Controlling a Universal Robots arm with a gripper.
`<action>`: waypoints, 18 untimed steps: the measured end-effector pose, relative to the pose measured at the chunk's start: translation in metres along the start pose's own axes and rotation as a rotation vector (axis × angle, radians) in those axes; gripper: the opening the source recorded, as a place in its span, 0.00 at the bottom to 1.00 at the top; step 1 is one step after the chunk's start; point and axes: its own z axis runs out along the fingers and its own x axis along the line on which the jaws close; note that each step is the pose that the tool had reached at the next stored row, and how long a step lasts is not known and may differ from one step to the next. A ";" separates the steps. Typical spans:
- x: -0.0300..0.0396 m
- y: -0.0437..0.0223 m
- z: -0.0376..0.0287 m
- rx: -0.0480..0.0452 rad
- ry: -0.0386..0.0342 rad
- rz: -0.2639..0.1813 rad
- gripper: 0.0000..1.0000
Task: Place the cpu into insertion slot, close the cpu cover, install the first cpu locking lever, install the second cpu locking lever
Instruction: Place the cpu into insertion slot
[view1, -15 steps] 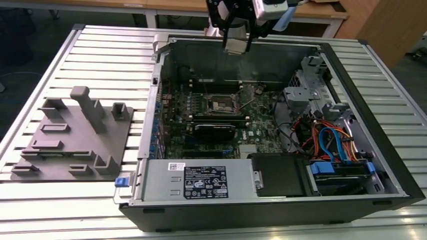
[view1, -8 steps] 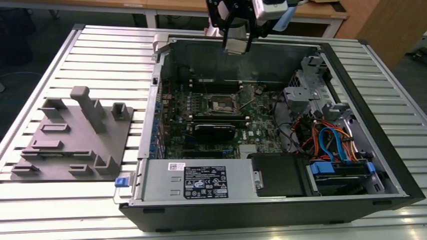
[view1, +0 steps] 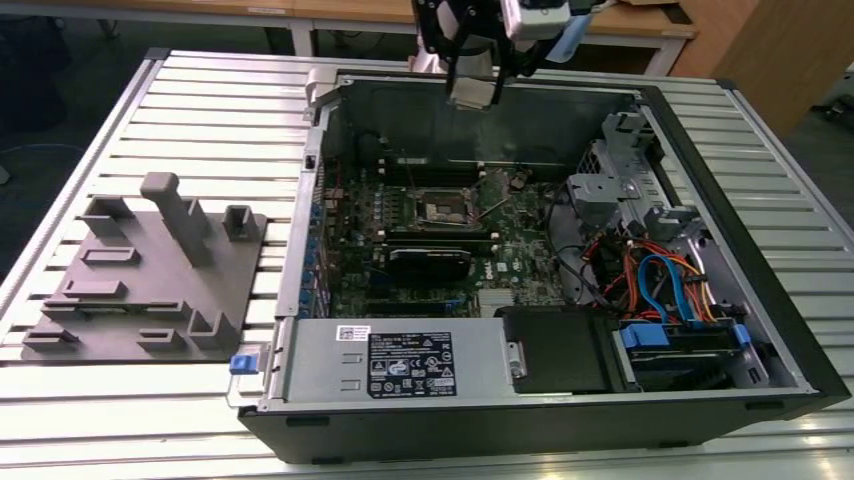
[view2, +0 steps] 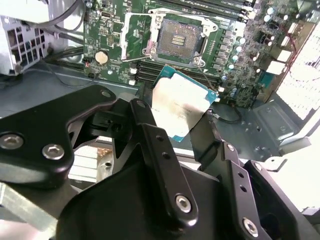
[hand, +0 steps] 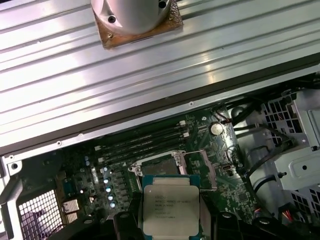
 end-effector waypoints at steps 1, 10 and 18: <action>0.0000 0.0000 0.0001 -0.0003 -0.0012 0.013 0.54; 0.0000 0.0000 0.0004 -0.0022 -0.0101 0.113 0.54; 0.0002 -0.0001 0.0003 -0.0022 -0.0102 0.114 0.54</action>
